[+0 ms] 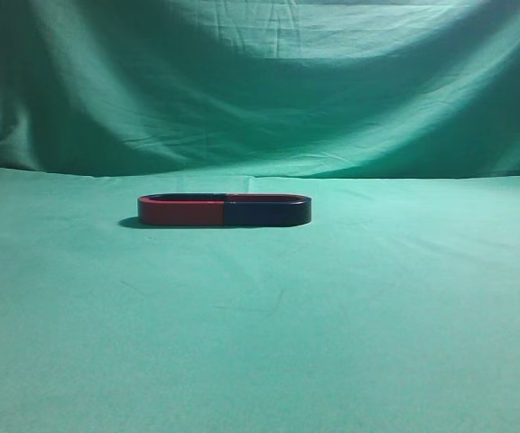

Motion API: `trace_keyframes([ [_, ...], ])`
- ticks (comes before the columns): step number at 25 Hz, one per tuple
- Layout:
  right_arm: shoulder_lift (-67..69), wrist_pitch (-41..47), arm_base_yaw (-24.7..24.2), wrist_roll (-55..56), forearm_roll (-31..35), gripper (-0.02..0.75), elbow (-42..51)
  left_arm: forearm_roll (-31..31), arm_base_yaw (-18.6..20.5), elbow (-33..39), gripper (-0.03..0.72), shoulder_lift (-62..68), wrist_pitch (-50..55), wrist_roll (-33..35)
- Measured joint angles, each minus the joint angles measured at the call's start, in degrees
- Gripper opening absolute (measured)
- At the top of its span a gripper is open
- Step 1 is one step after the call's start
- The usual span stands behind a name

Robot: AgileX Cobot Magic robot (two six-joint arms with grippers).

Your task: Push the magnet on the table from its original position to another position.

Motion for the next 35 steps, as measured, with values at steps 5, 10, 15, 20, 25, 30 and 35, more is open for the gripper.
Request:
trace_keyframes([
  [5, -3.4, -3.0, -2.4, 1.2, 0.0, 0.000, 8.4, 0.0, 0.0, 0.0, 0.372, 0.0, 0.0, 0.0],
  [10, -3.5, -3.1, -2.6, 3.7, 0.0, 0.000, 12.6, 0.0, 0.0, 0.0, 0.372, 0.0, 0.0, 0.0],
  [15, -3.7, -1.5, -2.6, 3.8, 0.0, 0.000, 12.6, 0.0, 0.0, 0.0, 0.372, 0.0, 0.0, 0.0],
  [20, -3.7, -1.5, -2.6, 3.8, 0.0, 0.000, 12.6, 0.0, 0.0, 0.0, 0.372, 0.0, 0.0, 0.0],
  [25, -3.7, -1.5, -2.6, 3.9, 0.0, 0.000, 12.6, 0.0, 0.0, 0.0, 0.372, 0.0, 0.0, 0.0],
  [30, -3.7, -1.5, -2.6, 3.9, 0.0, 0.000, 12.6, 0.0, 0.0, 0.0, 0.372, 0.0, 0.0, 0.0],
  [35, -3.7, -1.5, -2.6, 4.1, 0.0, 0.000, 12.6, 0.0, 0.0, 0.0, 0.372, 0.0, 0.0, 0.0],
])
